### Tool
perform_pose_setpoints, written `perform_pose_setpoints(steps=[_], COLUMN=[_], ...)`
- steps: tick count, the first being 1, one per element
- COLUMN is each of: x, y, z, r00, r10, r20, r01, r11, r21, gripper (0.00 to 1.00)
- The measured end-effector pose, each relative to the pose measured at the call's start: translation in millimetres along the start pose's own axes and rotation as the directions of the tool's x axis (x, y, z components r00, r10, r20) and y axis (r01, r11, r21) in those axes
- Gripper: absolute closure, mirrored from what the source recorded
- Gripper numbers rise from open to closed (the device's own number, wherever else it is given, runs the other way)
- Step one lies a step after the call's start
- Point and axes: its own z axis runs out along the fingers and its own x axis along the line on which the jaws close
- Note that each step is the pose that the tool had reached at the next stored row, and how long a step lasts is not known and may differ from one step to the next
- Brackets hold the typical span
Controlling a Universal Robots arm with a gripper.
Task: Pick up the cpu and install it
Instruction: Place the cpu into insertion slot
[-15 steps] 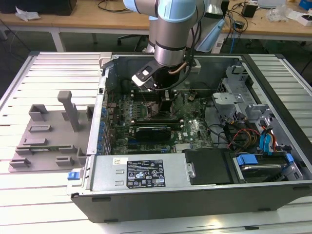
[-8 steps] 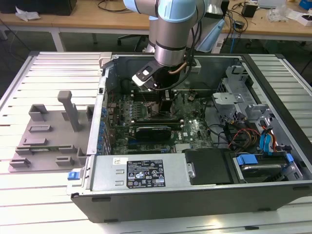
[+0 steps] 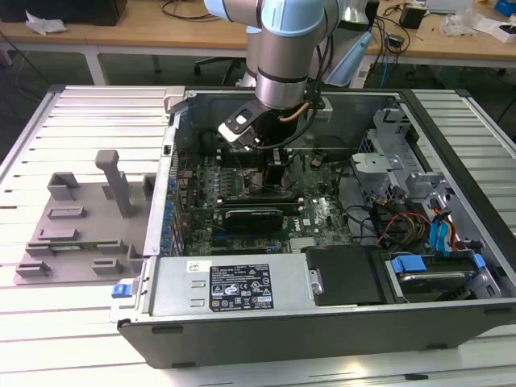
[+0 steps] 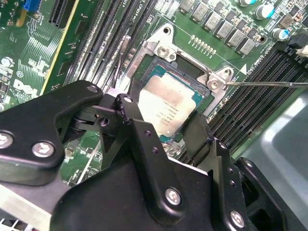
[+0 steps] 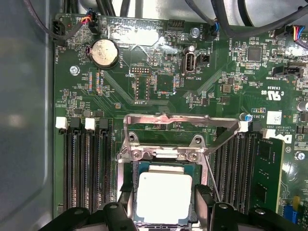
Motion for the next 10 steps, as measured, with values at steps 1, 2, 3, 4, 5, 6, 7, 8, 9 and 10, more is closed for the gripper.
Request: perform_pose_setpoints(steps=[1,2,3,4,5,6,7,8,9,10], x=[0.0,0.0,0.0,0.0,0.0,-0.1,-0.1,-0.1,-0.1,-0.1], y=[0.0,0.0,0.0,0.0,0.0,0.0,0.0,0.0,0.0,0.0], z=[-0.1,-0.1,-0.1,-0.1,-0.1,-0.2,-0.2,-0.2,-0.2,-0.2], r00=[1.0,1.0,1.0,1.0,1.0,1.0,1.0,1.0,1.0,1.0], r10=[0.0,0.0,0.0,0.0,0.0,0.0,0.0,0.0,0.0,0.0], r20=[0.0001,0.0002,0.0002,0.0001,0.0001,0.0005,0.0004,0.0003,0.0002,0.0002], r01=[0.0,0.0,0.0,0.0,0.0,0.0,0.0,0.0,0.0,0.0], r11=[1.0,1.0,1.0,1.0,1.0,1.0,1.0,1.0,1.0,1.0], r21=[0.0,0.0001,0.0001,0.0001,0.0001,0.0002,0.0002,0.0001,0.0001,0.0001], gripper=[0.38,0.38,0.38,0.38,0.38,0.4,0.46,0.47,0.47,0.47])
